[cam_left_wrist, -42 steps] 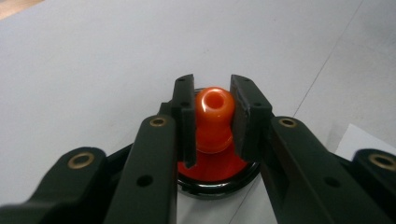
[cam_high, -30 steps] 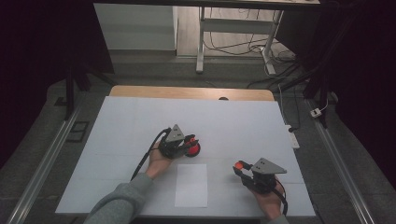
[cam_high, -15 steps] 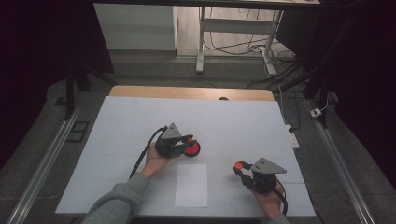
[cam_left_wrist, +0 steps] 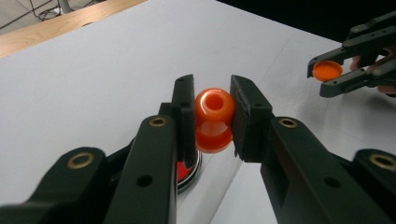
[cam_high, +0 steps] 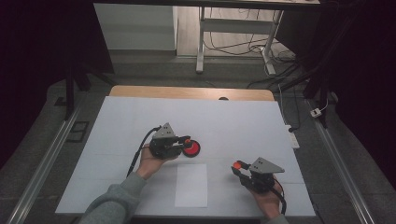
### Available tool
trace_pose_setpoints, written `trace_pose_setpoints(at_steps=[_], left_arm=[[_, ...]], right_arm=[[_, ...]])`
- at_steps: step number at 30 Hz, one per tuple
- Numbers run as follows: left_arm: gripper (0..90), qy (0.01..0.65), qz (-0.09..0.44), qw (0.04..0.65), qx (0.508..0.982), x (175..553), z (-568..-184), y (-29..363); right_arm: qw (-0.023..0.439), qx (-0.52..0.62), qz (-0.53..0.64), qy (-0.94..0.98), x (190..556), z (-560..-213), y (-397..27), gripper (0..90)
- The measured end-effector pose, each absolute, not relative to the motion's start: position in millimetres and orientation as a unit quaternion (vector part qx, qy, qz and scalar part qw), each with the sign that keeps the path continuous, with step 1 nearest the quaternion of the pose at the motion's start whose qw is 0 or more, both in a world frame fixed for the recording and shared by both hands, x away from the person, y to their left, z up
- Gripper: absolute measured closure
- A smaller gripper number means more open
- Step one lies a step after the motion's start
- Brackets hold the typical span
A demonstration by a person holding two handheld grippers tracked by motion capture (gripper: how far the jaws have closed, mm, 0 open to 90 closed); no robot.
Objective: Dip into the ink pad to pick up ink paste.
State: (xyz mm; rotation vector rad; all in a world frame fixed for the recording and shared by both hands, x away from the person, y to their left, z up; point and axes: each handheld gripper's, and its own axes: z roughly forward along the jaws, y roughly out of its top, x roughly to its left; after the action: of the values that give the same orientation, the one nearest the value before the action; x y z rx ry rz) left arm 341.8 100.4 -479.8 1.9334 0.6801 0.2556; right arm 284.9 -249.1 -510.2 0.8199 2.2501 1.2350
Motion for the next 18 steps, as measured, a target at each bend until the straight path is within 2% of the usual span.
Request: trace_pose_setpoints(at_steps=[18], left_arm=[[72.5,0.267,0.098,0.510,0.812,316,-474,108]], right_arm=[[0.220,0.296,0.443,0.817,286,-511,-248,64.4]])
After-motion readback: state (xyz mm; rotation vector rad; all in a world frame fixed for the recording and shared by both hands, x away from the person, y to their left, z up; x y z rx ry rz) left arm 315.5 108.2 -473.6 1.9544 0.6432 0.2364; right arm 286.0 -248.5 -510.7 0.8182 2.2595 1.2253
